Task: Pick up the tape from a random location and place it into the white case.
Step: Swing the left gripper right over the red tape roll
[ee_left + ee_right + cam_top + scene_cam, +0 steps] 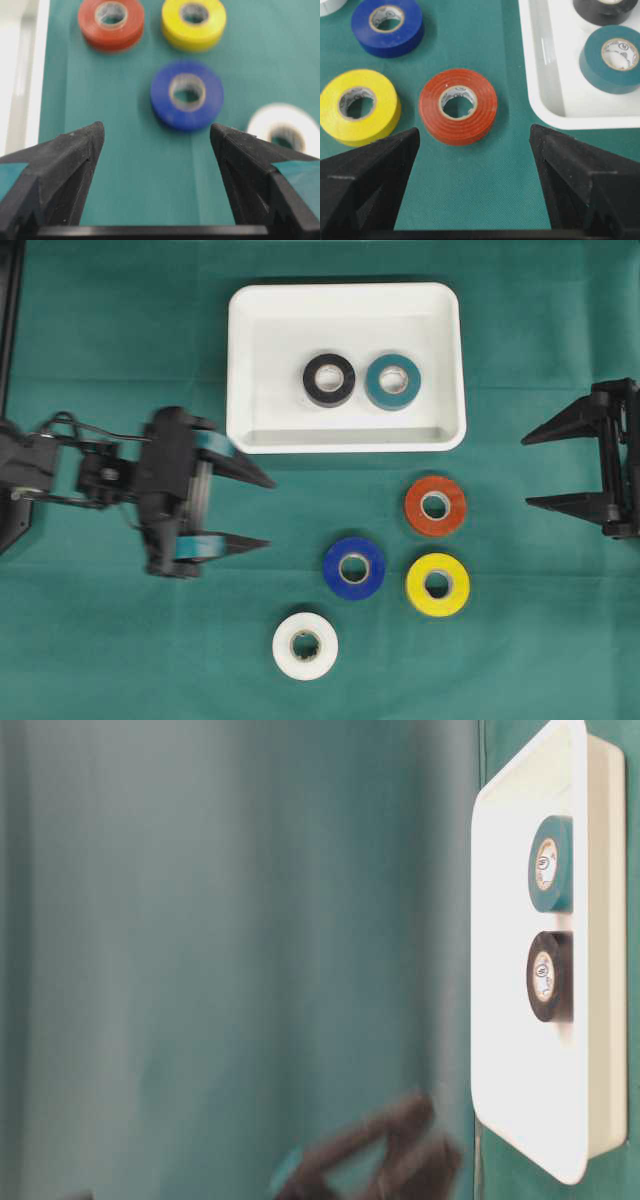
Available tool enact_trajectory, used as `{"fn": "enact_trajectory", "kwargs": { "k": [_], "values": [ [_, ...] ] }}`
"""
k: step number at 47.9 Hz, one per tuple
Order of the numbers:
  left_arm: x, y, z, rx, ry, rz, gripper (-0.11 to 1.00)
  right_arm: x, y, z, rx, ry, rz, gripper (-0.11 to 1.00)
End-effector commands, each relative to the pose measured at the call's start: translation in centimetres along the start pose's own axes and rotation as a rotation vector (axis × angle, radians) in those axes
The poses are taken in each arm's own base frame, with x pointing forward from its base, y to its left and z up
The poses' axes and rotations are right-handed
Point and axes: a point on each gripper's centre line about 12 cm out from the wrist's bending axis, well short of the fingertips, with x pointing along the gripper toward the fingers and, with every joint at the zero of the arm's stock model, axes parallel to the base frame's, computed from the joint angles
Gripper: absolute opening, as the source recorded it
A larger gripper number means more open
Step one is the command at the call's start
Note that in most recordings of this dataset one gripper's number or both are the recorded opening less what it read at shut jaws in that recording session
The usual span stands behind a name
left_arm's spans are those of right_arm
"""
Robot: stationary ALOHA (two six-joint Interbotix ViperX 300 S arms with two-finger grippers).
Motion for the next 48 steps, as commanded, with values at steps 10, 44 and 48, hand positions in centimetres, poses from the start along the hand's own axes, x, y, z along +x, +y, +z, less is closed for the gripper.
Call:
{"fn": "enact_trajectory", "kwargs": {
  "k": [10, 44, 48],
  "values": [
    [4.1, -0.2, 5.7, 0.049, -0.068, 0.001, 0.84, -0.1, 0.2, 0.8, -0.001, -0.022, 0.005, 0.84],
    [11.5, 1.3, 11.2, 0.052, -0.056, 0.034, 0.84, 0.0, 0.1, 0.7, -0.006, -0.017, 0.002, 0.84],
    [11.7, 1.6, 11.4, 0.050, -0.044, 0.038, 0.84, -0.1, 0.2, 0.7, -0.005, -0.018, 0.004, 0.84]
  ]
}}
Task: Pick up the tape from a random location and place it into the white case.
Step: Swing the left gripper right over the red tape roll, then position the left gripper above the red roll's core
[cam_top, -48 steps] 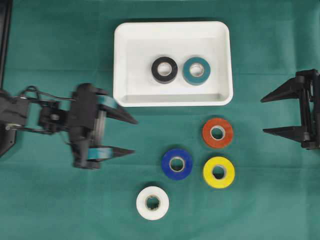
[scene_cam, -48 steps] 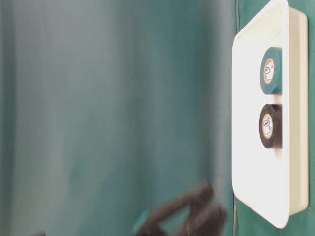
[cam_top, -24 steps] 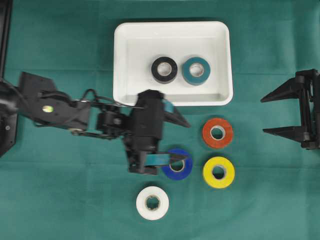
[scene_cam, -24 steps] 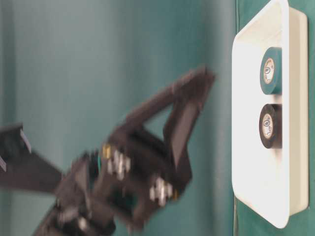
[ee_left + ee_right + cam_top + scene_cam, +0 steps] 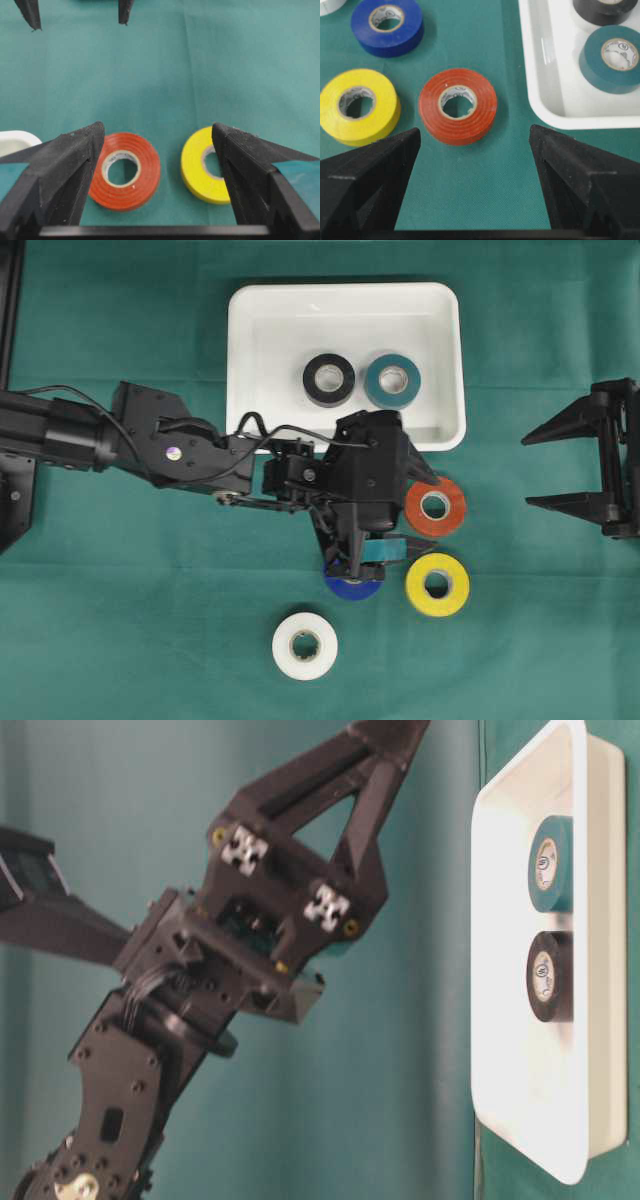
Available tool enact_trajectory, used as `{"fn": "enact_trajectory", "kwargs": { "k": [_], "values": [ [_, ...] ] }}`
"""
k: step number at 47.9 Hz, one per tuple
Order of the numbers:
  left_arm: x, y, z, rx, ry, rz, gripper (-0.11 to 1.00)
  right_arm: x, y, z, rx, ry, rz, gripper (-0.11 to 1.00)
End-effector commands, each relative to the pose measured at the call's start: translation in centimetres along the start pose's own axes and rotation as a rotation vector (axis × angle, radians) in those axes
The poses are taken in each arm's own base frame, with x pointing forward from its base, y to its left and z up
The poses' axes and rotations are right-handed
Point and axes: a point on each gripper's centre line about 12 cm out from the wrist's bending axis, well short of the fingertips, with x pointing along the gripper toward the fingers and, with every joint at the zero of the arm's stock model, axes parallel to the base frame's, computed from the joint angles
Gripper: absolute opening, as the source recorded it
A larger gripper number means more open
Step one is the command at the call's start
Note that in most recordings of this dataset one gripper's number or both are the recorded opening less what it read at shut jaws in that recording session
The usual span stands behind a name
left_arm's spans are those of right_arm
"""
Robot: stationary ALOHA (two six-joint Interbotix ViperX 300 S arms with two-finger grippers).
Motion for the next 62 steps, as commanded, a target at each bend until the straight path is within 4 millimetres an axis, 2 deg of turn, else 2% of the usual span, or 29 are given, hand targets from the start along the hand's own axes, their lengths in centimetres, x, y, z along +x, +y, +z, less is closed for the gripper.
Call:
{"fn": "enact_trajectory", "kwargs": {
  "k": [1, 12, 23, 32, 40, 48, 62],
  "values": [
    [-0.5, 0.3, 2.0, 0.002, -0.038, 0.006, 0.84, 0.0, 0.2, 0.8, -0.004, -0.019, 0.004, 0.84],
    [-0.1, 0.5, 2.0, -0.003, 0.015, 0.008, 0.84, 0.0, 0.2, 0.8, -0.005, -0.018, 0.004, 0.84],
    [1.1, 0.5, 2.4, 0.001, 0.212, 0.006, 0.84, 0.0, 0.1, 0.8, -0.006, -0.017, 0.002, 0.84],
    [1.9, 0.3, 3.5, 0.036, 0.331, -0.004, 0.84, 0.0, 0.2, 0.8, -0.007, -0.017, 0.004, 0.84],
    [2.6, -0.1, 5.0, 0.109, 0.375, -0.024, 0.84, 0.0, 0.2, 0.8, -0.007, -0.015, 0.003, 0.84],
    [2.8, 0.0, 5.6, 0.138, 0.420, -0.031, 0.84, 0.0, 0.1, 0.7, -0.005, -0.013, 0.003, 0.84],
    [2.8, 0.0, 5.3, 0.145, 0.452, -0.035, 0.84, 0.0, 0.1, 0.7, -0.010, -0.014, 0.003, 0.84]
  ]
}}
